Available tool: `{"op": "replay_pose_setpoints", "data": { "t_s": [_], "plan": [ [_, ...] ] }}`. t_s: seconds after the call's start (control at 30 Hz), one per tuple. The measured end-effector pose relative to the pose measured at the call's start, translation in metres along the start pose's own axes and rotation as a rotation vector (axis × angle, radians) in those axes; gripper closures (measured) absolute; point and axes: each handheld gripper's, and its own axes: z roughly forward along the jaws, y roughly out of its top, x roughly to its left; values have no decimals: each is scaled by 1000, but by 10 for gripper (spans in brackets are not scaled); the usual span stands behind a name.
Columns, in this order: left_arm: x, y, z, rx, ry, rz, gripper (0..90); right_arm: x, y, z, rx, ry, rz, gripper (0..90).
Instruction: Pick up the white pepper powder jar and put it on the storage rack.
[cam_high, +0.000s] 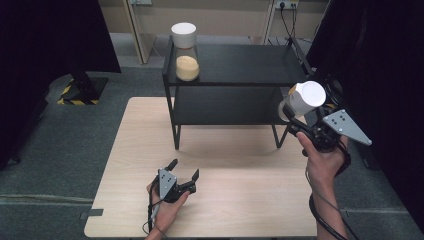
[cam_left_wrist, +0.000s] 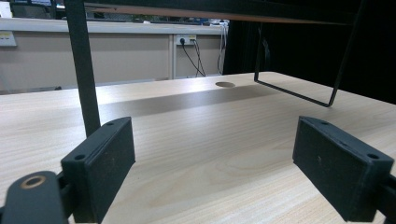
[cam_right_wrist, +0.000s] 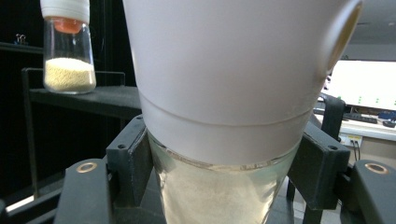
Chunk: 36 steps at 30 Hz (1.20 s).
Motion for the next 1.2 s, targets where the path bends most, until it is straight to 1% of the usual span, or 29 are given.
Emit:
{"op": "replay_pose_setpoints", "data": {
  "t_s": [0.17,0.43,0.6,1.03,1.2],
  "plan": [
    [0,0,0,1,0,0,123,2,11,10,-1,-2,-12,312],
    [0,0,0,2,0,0,123,0,28,23,-14,-21,-5,312],
    [0,0,0,2,-1,-1,123,-1,33,30,-14,-32,1,312],
    [0,1,0,3,-2,2,123,-4,57,57,3,-63,2,312],
    [1,1,0,3,-4,-1,123,-6,64,69,17,-77,13,312]
  ]
}}
